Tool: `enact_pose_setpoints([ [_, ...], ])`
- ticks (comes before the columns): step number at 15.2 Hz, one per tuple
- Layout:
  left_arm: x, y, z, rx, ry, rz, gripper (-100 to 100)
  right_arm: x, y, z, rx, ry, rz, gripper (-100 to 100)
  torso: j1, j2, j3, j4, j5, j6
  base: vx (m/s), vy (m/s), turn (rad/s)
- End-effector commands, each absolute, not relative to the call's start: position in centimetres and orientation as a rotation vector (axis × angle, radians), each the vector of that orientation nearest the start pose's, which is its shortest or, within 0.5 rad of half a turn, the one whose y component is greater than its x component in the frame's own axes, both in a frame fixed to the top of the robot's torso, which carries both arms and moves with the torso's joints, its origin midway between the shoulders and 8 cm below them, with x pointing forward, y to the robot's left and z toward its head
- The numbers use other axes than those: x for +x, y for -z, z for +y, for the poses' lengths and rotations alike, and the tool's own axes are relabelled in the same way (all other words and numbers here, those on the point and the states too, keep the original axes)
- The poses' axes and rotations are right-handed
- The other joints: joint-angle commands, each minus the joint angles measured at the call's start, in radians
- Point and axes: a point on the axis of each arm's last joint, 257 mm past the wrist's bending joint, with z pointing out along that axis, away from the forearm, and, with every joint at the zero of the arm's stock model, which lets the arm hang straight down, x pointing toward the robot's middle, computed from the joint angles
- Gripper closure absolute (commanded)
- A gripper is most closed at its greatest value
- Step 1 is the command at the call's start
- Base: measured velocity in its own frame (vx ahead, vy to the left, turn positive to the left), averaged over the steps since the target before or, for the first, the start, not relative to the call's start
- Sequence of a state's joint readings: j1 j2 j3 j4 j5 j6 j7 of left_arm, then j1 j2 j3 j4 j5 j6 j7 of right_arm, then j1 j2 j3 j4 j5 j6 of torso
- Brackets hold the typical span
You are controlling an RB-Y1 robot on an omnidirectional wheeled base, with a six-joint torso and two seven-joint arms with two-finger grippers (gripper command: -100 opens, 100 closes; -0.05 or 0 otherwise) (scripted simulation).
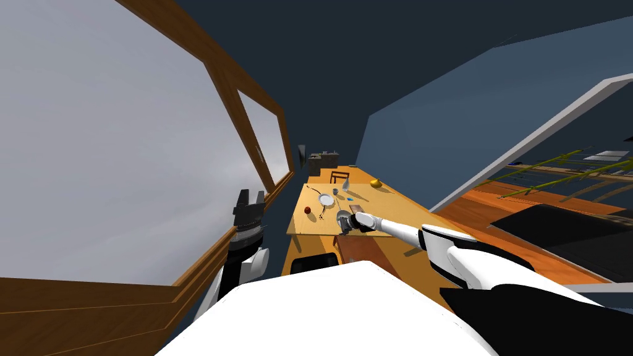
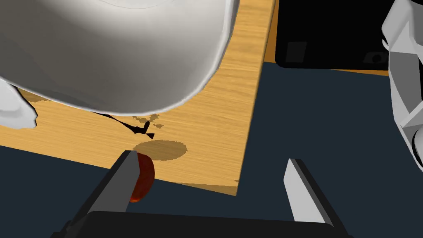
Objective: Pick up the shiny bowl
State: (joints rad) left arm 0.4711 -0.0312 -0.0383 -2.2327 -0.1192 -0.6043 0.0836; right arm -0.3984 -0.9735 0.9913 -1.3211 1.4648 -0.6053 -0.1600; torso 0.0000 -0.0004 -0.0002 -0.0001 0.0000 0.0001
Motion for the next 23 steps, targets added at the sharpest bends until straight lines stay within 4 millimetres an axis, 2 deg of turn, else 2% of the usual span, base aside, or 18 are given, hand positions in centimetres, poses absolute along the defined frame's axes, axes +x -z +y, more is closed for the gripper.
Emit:
enact_pose_setpoints([
  [1, 34.1, -3.1, 24.8, -0.57, 1.378, 0.586, 0, 36.5, 45.9, -28.0, -1.78, -0.192, 2.03, -100, 0.0, 0.0, 0.0, 0.0, 0.0, 0.0, 0.001, 0.007, 0.012],
  [2, 34.1, -3.1, 24.8, -0.57, 1.378, 0.586, 0, 36.5, 46.0, -28.2, -1.796, -0.179, 2.024, -100, 0.0, 0.0, 0.0, 0.0, 0.0, 0.0, 0.0, 0.007, 0.006],
  [3, 34.1, -3.1, 24.8, -0.57, 1.378, 0.586, 0, 36.3, 46.6, -30.3, -1.85, -0.129, 2.042, -100, 0.0, 0.0, 0.0, 0.0, 0.0, 0.0, 0.0, 0.012, 0.014],
  [4, 34.1, -3.1, 24.8, -0.57, 1.378, 0.586, 0, 36.3, 46.6, -30.3, -1.851, -0.129, 2.042, -100, 0.0, 0.0, 0.0, 0.0, 0.0, 0.0, 0.0, 0.011, 0.005],
  [5, 34.1, -3.1, 24.8, -0.57, 1.378, 0.586, 0, 36.1, 47.1, -32.3, -1.901, -0.084, 2.059, -100, 0.001, 0.0, 0.0, 0.0, 0.0, 0.0, 0.0, 0.016, 0.015],
  [6, 34.1, -3.1, 24.8, -0.57, 1.378, 0.586, 0, 36.1, 47.1, -32.3, -1.901, -0.084, 2.059, -100, 0.001, 0.0, 0.0, 0.0, 0.0, 0.0, 0.001, 0.015, 0.01],
  [7, 34.1, -3.1, 24.8, -0.57, 1.378, 0.586, 0, 35.8, 47.5, -34.0, -1.947, -0.044, 2.073, -100, 0.001, 0.0, 0.0, 0.0, 0.0, 0.0, 0.001, 0.016, 0.008],
  [8, 34.1, -3.1, 24.8, -0.57, 1.378, 0.586, 0, 35.8, 47.5, -34.0, -1.947, -0.044, 2.073, -100, 0.001, 0.0, 0.0, 0.0, 0.0, 0.0, 0.001, 0.016, 0.011],
  [9, 34.1, -3.1, 24.8, -0.57, 1.378, 0.586, 0, 35.5, 47.9, -35.6, -1.987, -0.01, 2.086, -100, 0.001, 0.0, 0.0, 0.0, 0.0, 0.0, 0.001, 0.017, 0.011],
  [10, 34.1, -3.1, 24.8, -0.57, 1.378, 0.586, 0, 35.5, 47.9, -35.6, -1.987, -0.01, 2.086, -100, 0.001, 0.0, 0.0, 0.0, 0.0, 0.0, 0.001, 0.017, 0.009],
  [13, 34.1, -3.1, 24.8, -0.57, 1.378, 0.586, 0, 34.8, 48.5, -38.7, -2.072, 0.058, 2.112, -100, 0.001, 0.0, 0.0, 0.0, 0.0, 0.0, -0.001, 0.022, 0.013],
  [14, 34.1, -3.1, 24.8, -0.57, 1.378, 0.586, 0, 34.6, 48.6, -39.3, -2.087, 0.069, 2.116, -100, 0.002, 0.0, 0.0, 0.0, 0.0, 0.0, 0.0, 0.027, 0.013],
  [15, 34.1, -3.1, 24.8, -0.57, 1.378, 0.586, 0, 35.0, 48.3, -38.5, -2.064, 0.052, 2.108, -100, 0.002, 0.0, 0.0, 0.0, 0.0, 0.0, 0.001, 0.016, 0.002],
  [16, 34.1, -3.1, 24.8, -0.57, 1.378, 0.586, 0, 34.1, 49.6, -38.7, -2.061, 0.054, 2.117, -100, 0.002, 0.0, 0.0, 0.0, 0.0, 0.0, 0.023, 0.008, 0.036],
  [19, 34.1, -3.1, 24.8, -0.57, 1.378, 0.586, 0, 33.3, 50.9, -38.7, -2.054, 0.055, 2.123, -100, -0.001, -0.003, -0.001, -0.001, 0.0, 0.0, 0.052, -0.013, 0.047],
  [20, 34.1, -3.1, 24.8, -0.57, 1.378, 0.586, 0, 33.7, 50.4, -38.7, -2.058, 0.052, 2.123, -100, -0.001, -0.003, -0.002, -0.001, 0.0, 0.0, 0.032, -0.009, 0.013],
  [21, 34.1, -3.1, 24.8, -0.57, 1.378, 0.586, 0, 33.6, 50.5, -38.7, -2.057, 0.054, 2.121, 100, -0.001, -0.003, -0.002, -0.001, 0.0, 0.0, 0.011, -0.004, 0.001],
  [23, 34.1, -3.1, 24.8, -0.57, 1.378, 0.586, 0, 33.6, 50.5, -38.7, -2.057, 0.054, 2.121, 100, 0.0, -0.001, -0.001, 0.0, 0.0, 0.0, 0.003, -0.001, 0.0],
])
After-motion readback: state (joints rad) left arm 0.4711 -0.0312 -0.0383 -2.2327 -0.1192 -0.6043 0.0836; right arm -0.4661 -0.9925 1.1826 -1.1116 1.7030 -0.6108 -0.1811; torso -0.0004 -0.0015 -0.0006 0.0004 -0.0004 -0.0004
